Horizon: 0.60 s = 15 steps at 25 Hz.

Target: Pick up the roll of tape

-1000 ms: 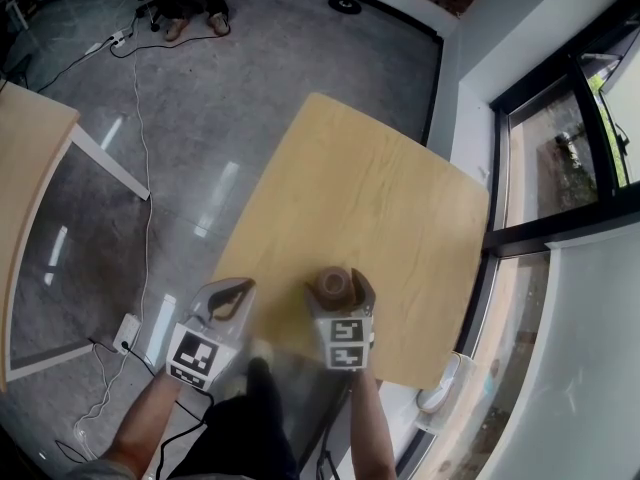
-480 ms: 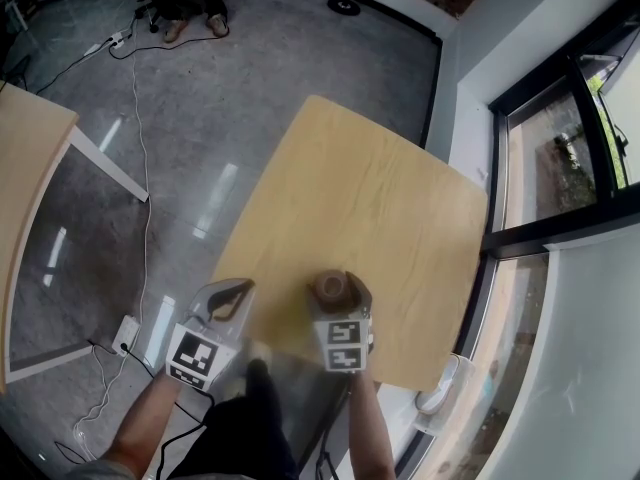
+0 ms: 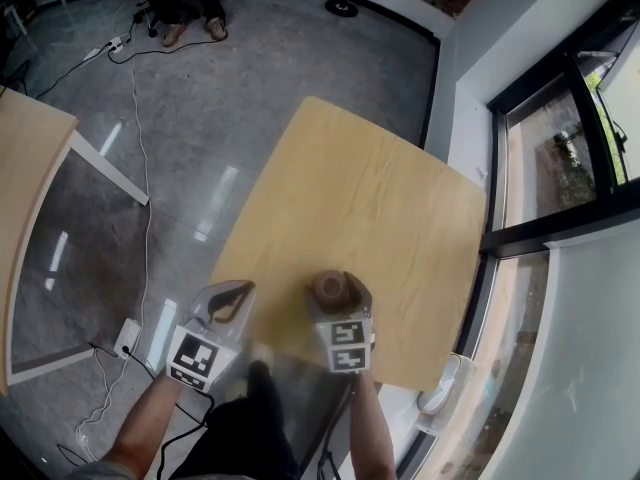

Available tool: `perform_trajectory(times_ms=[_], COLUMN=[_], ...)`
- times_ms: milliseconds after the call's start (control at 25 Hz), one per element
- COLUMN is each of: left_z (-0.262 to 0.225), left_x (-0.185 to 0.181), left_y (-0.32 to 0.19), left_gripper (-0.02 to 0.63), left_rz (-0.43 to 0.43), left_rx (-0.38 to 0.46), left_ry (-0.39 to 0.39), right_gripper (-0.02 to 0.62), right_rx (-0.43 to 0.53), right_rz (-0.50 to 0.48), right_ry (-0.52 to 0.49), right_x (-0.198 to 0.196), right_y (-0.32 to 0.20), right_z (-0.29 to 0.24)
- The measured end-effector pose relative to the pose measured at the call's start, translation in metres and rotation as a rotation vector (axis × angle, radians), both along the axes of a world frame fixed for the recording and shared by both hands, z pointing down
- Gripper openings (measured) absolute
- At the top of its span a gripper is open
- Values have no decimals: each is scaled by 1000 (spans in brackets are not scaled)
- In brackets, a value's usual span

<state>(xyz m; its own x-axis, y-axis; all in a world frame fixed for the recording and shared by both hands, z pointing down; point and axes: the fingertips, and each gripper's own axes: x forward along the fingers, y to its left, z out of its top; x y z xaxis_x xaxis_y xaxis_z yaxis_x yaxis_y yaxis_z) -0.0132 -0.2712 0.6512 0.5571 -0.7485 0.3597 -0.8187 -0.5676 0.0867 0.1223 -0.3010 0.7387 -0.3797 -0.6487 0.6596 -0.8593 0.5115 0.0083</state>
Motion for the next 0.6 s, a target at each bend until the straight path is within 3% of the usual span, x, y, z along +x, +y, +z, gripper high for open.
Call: perform_trajectory(times_ms=[600], left_z=[-35], left_x=[10], left_y=[7], left_gripper=[-2], left_rz=[10], left_rx=[42], left_ry=[7], right_gripper=[357], right_rx=[76], right_rz=[58], right_ry=[-100], right_x=[9], right_y=[4], right_z=[-57])
